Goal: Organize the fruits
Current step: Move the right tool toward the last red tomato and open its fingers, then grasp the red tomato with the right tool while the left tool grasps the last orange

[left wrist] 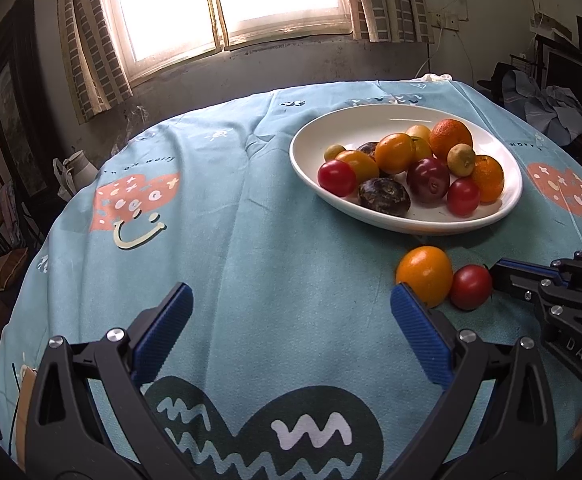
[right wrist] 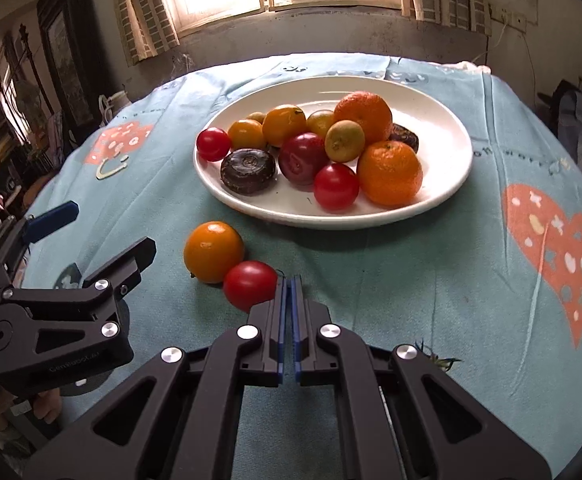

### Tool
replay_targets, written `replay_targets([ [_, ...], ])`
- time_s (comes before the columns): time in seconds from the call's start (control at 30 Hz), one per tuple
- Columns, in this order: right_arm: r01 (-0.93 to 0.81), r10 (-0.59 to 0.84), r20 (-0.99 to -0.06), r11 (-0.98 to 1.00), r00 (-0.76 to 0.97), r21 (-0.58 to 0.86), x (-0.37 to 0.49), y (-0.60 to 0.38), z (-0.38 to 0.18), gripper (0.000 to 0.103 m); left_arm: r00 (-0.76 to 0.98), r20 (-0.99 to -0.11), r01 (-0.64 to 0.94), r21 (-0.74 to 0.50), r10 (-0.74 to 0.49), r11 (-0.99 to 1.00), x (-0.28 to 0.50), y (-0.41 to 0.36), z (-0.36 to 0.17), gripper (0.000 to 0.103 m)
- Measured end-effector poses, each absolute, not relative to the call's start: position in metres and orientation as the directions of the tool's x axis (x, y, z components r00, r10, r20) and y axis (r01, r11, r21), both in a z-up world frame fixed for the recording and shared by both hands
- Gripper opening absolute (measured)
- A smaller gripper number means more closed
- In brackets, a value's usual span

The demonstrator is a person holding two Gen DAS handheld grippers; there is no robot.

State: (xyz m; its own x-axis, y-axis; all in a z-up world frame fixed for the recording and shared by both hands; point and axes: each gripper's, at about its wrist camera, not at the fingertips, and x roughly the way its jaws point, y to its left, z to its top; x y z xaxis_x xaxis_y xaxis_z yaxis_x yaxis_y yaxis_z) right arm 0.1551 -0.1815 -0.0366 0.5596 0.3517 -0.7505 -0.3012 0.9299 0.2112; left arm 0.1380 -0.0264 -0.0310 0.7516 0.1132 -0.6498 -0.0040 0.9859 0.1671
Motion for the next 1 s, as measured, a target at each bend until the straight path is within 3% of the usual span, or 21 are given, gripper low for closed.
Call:
replay_targets([
  [0.13,-0.309,0.442,-0.725,0.895,0.528,0.321,0.153,-0.191,-0.036,0.003,0.751,-0.651,-0.001,0.168,0.111,0.986,0.137,-0.027,-0.031,0.101],
  [0.17,-0.344,0.48,-0.706,0.875,0.522,0.34,0.15,-0.19,-0.033,0.015,0.751,-0.651,0.0,0.167,0.11,0.986,0.137,-0.027,-0.03,0.101],
  [0.2,-0.378,0.525,-0.682,0.848,0.509,0.371,0.148,-0.189,-0.03,0.038,0.751,-0.651,0.002,0.168,0.11,0.986,0.136,-0.027,-0.03,0.101],
  [0.23,-0.363,0.523,-0.671,0.851,0.526,0.379,0.146,-0.19,-0.028,0.067,0.754,-0.649,0.0,0.161,0.106,0.987,0.135,-0.025,-0.03,0.101],
  [0.3,-0.361,0.587,-0.611,0.809,0.532,0.464,0.144,-0.2,-0.028,0.077,0.756,-0.647,-0.014,0.133,0.097,0.991,0.135,-0.02,-0.027,0.101],
  [0.33,-0.347,0.616,-0.602,0.786,0.508,0.511,0.147,-0.204,-0.028,0.091,0.757,-0.647,-0.016,0.116,0.088,0.993,0.135,-0.017,-0.025,0.101],
  [0.37,-0.317,0.618,-0.603,0.782,0.504,0.537,0.148,-0.208,-0.028,0.098,0.757,-0.649,-0.02,0.1,0.08,0.995,0.136,-0.014,-0.024,0.101],
  [0.47,-0.267,0.49,-0.642,0.868,0.589,0.418,0.142,-0.207,-0.016,0.099,0.748,-0.659,-0.012,0.108,0.08,0.994,0.138,-0.016,-0.026,0.101],
  [0.67,-0.329,0.36,-0.753,0.923,0.551,0.2,0.14,-0.183,-0.025,0.097,0.735,-0.666,-0.016,0.171,0.128,0.985,0.141,-0.019,-0.03,0.101],
  [0.7,-0.348,0.34,-0.752,0.924,0.565,0.157,0.139,-0.176,-0.026,0.093,0.735,-0.662,-0.025,0.194,0.15,0.981,0.142,-0.017,-0.03,0.101],
  [0.77,-0.368,0.295,-0.75,0.927,0.592,0.074,0.142,-0.165,-0.027,0.07,0.739,-0.643,-0.06,0.236,0.202,0.97,0.144,-0.011,-0.028,0.101],
  [1.0,-0.431,0.3,-0.785,0.901,0.543,0.046,0.163,-0.149,-0.044,0.043,0.718,-0.677,-0.082,0.15,0.163,0.985,0.149,0.013,-0.025,0.101],
])
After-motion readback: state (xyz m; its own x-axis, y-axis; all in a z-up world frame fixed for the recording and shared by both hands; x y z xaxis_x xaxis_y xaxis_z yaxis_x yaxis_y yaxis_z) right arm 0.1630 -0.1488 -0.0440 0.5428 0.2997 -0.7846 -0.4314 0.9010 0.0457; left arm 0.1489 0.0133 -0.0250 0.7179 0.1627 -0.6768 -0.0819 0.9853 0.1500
